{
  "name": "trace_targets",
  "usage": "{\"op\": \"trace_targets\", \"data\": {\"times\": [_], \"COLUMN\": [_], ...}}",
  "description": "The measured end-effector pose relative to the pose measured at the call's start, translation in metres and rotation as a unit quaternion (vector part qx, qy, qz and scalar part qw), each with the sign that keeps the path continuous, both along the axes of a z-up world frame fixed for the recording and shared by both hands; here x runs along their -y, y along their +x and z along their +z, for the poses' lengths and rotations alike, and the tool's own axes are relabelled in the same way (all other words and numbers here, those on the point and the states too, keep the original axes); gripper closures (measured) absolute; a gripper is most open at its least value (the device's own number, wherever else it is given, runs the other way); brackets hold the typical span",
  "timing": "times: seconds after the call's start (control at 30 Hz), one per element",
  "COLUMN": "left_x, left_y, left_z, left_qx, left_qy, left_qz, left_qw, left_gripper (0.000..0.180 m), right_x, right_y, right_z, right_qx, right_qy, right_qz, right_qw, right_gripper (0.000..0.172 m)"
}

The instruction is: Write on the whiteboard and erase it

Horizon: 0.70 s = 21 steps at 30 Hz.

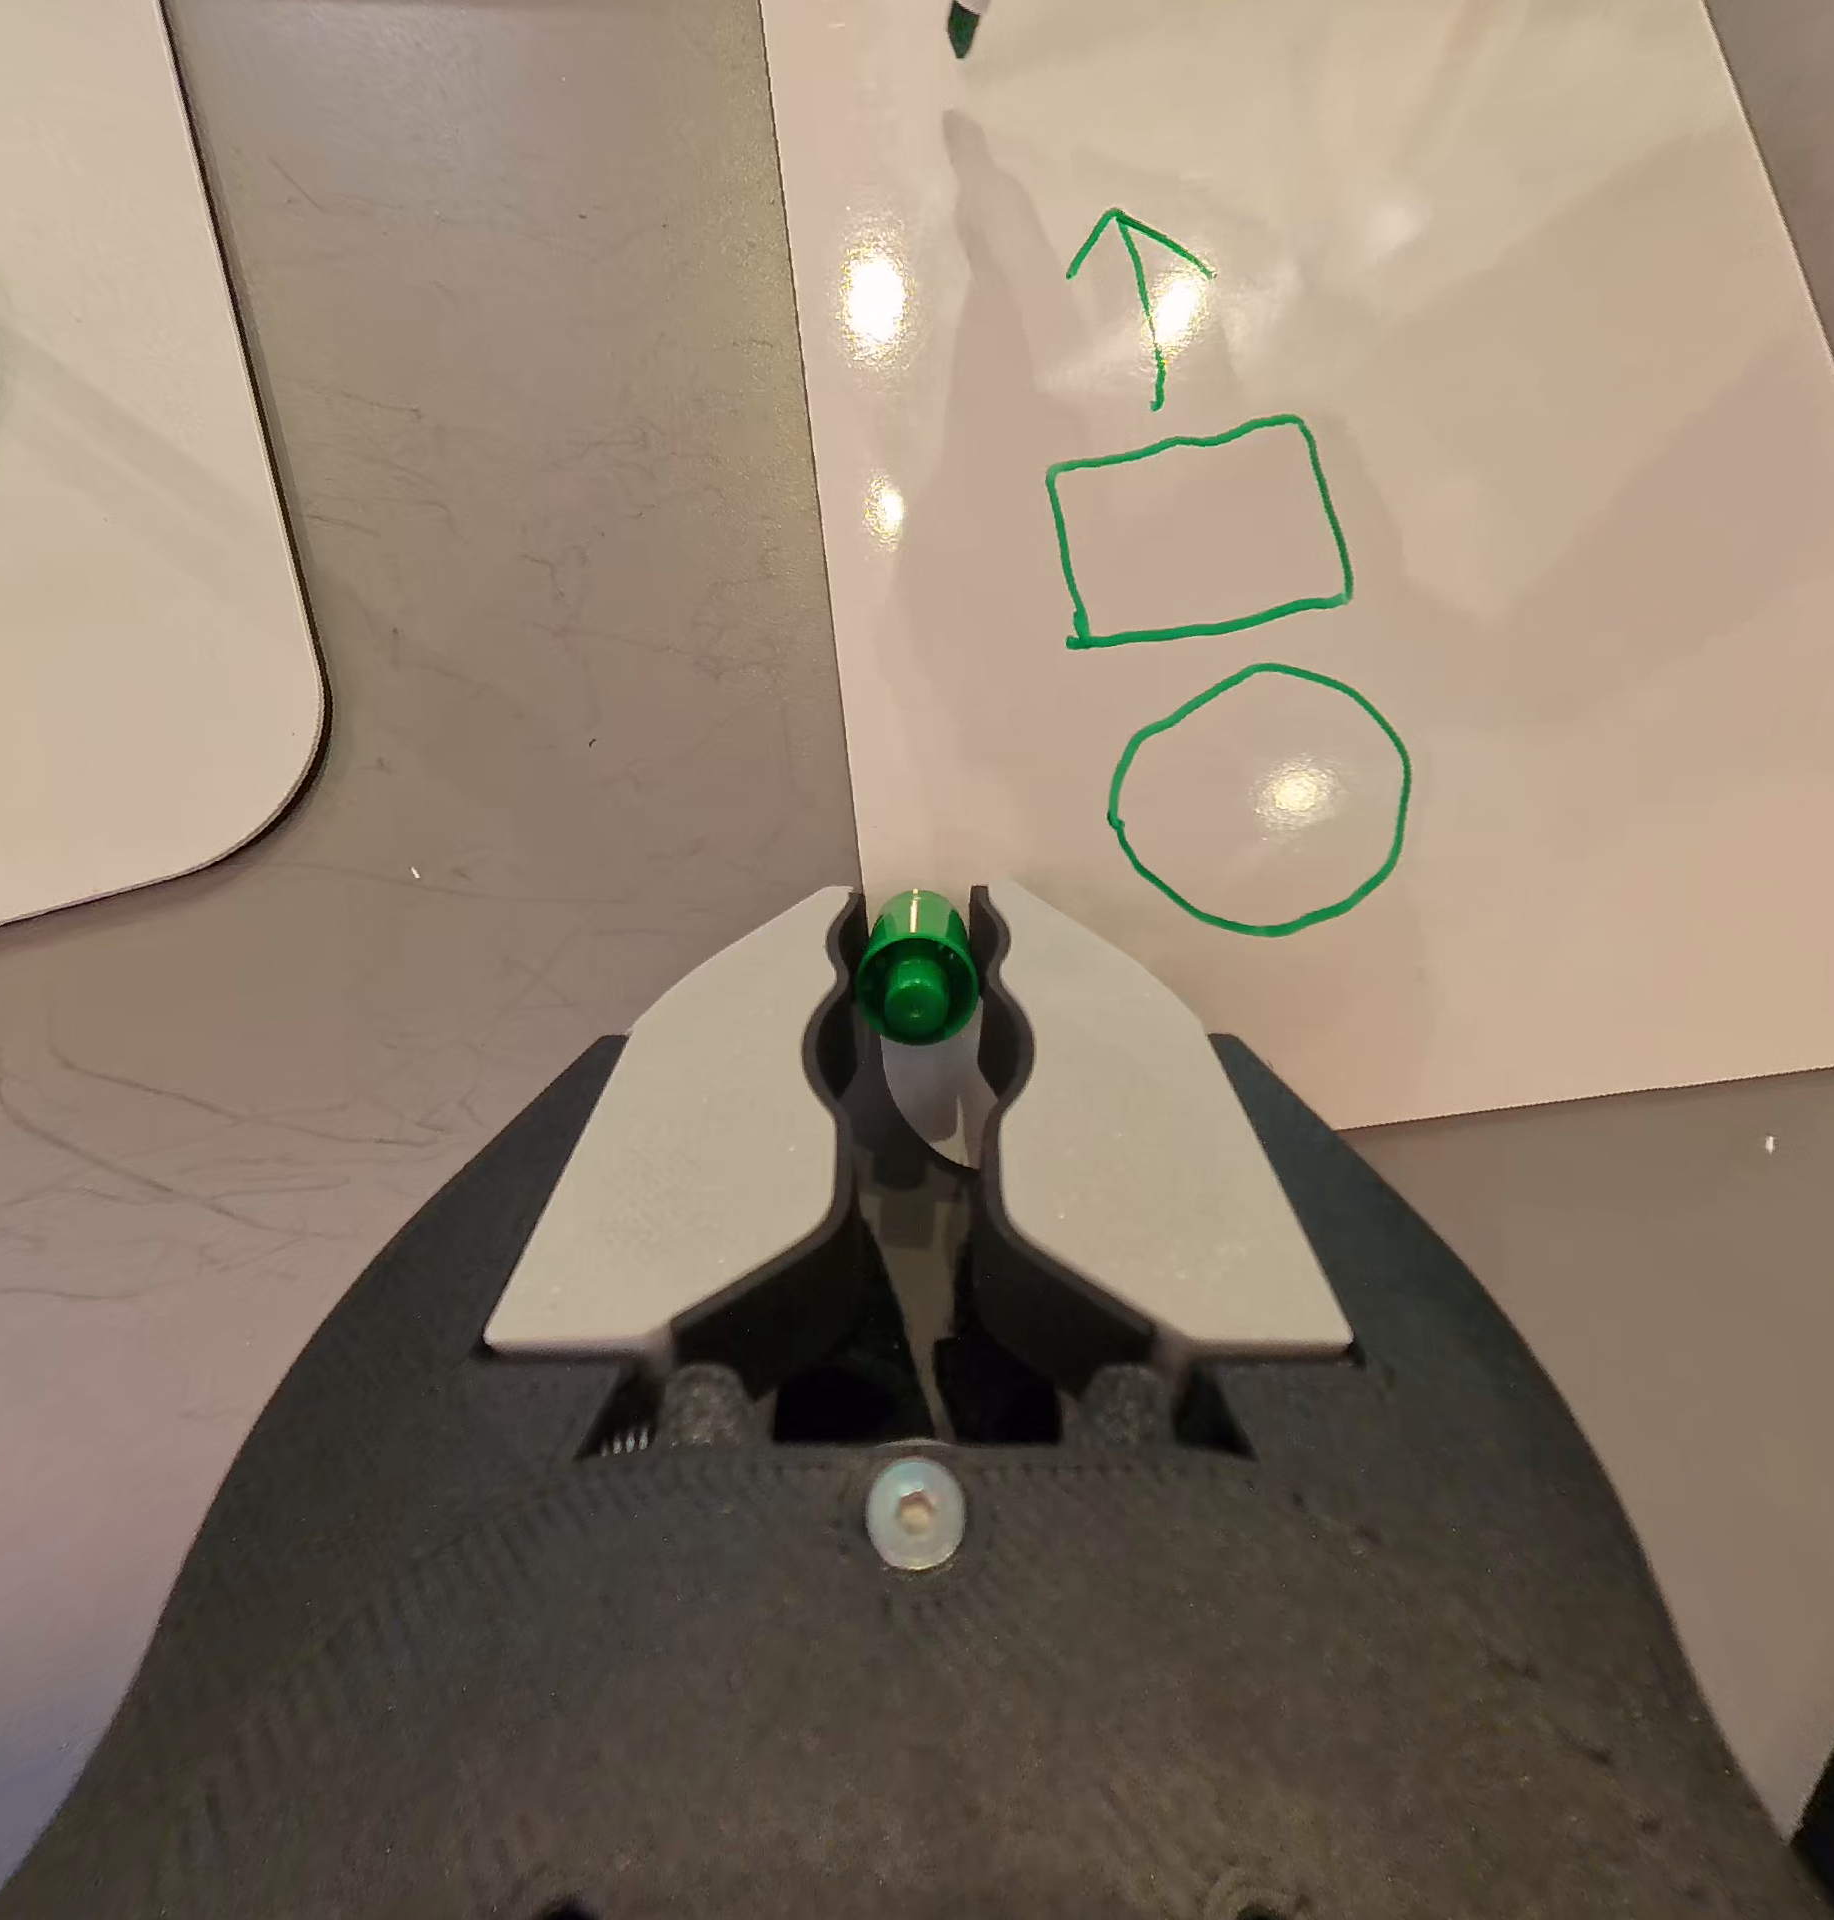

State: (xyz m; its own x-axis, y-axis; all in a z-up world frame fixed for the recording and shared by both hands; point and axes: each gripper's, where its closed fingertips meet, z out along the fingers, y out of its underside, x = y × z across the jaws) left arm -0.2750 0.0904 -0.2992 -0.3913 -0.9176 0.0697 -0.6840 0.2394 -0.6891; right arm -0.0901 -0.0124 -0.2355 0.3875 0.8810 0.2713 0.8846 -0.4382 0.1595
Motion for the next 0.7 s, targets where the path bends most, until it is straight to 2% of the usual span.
{"op": "trace_targets", "data": {"times": [0.23, 0.7], "left_x": [0.0, 0.0], "left_y": [0.0, 0.0], "left_z": [0.0, 0.0], "left_qx": [0.0, -0.001], "left_qy": [0.0, -0.001], "left_qz": [0.0, 0.0], "left_qw": [1.0, 1.0], "left_gripper": [0.161, 0.161], "right_x": [-0.001, 0.036], "right_y": [0.002, -0.028], "right_z": [-0.005, -0.005], "right_qx": [0.007, -0.005], "right_qy": [-0.011, -0.04], "right_qz": [0.002, 0.03], "right_qw": [1.0, 0.999], "right_gripper": [0.15, 0.151]}}
